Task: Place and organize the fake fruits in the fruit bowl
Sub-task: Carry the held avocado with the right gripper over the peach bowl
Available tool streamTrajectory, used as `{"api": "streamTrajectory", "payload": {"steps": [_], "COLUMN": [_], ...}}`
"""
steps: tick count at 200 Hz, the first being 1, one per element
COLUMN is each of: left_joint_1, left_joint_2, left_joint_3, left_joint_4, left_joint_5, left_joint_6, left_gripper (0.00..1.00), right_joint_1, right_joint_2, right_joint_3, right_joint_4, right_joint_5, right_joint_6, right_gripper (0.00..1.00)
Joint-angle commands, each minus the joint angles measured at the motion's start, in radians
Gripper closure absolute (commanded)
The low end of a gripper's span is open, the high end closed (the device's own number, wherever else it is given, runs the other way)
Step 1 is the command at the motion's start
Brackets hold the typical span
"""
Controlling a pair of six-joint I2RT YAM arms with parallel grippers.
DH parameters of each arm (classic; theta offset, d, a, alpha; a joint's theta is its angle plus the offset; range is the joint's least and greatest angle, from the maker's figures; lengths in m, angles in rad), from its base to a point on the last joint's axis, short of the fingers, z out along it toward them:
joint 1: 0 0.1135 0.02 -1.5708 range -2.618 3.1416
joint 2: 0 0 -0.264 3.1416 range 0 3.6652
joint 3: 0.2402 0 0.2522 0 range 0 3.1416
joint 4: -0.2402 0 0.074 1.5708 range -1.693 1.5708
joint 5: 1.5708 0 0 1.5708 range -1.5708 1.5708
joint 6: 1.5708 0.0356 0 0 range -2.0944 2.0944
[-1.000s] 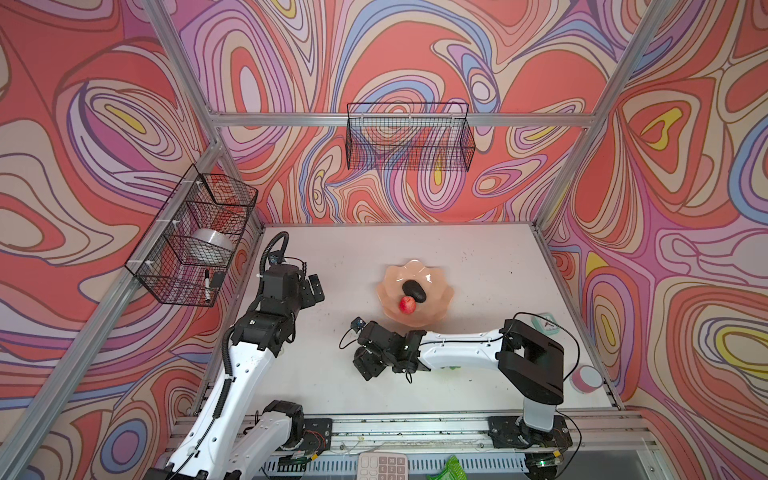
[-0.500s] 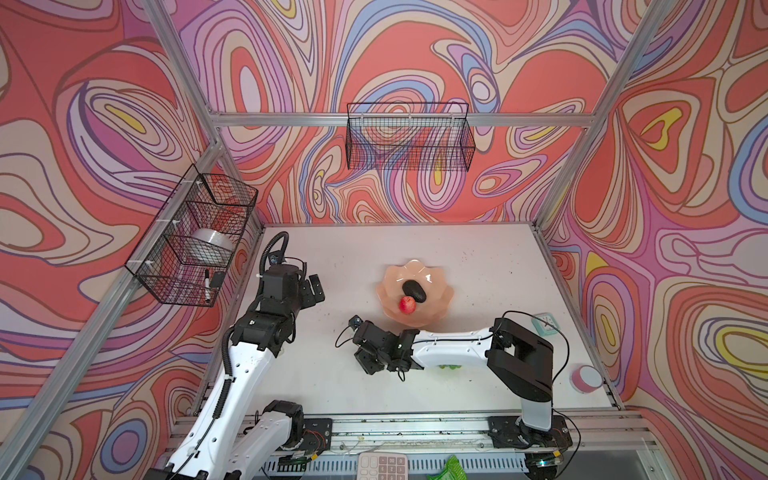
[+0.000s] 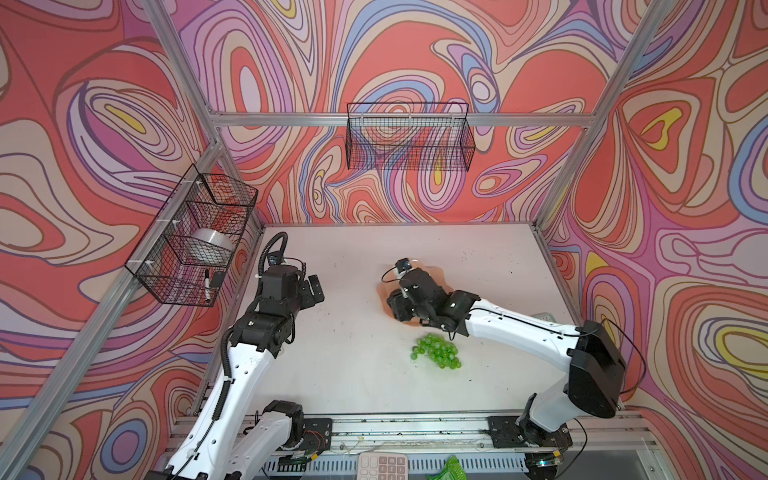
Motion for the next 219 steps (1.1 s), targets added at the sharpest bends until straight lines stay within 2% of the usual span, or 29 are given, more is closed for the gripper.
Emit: {"api": "streamTrajectory", "payload": {"steps": [1, 32, 134, 219], "left_joint_1": [0.005, 0.005, 0.005, 0.005], "left_joint_2": [-0.019, -0.027, -0.022, -0.02], "left_joint_3": [-0.002, -0.005, -0.016, -0.021], "left_joint_4": [-0.025, -0.027, -0.017, -0.008], "left_joint_5": [0.005, 0.002, 0.014, 0.034], "left_joint_6": [-0.011, -0.011, -0.023, -0.034], "left_gripper": [0.0, 0.0, 0.0, 0.0], "right_joint_1": [-0.102, -0.18, -0.191, -0.191], "right_joint_2": [0.014, 0.049, 0.108, 0.156], "right_joint_3": [0.002, -0.003, -0.157, -0.181], "right_joint_4": [-0.084, -0.079, 0.102, 0.151], "right_joint_5": [0.044, 0.061, 0.084, 0.069], "right_joint_6": [0.006, 0.072, 0.433, 0.526], "right_gripper": [0.53, 0.53, 0.53, 0.48]}}
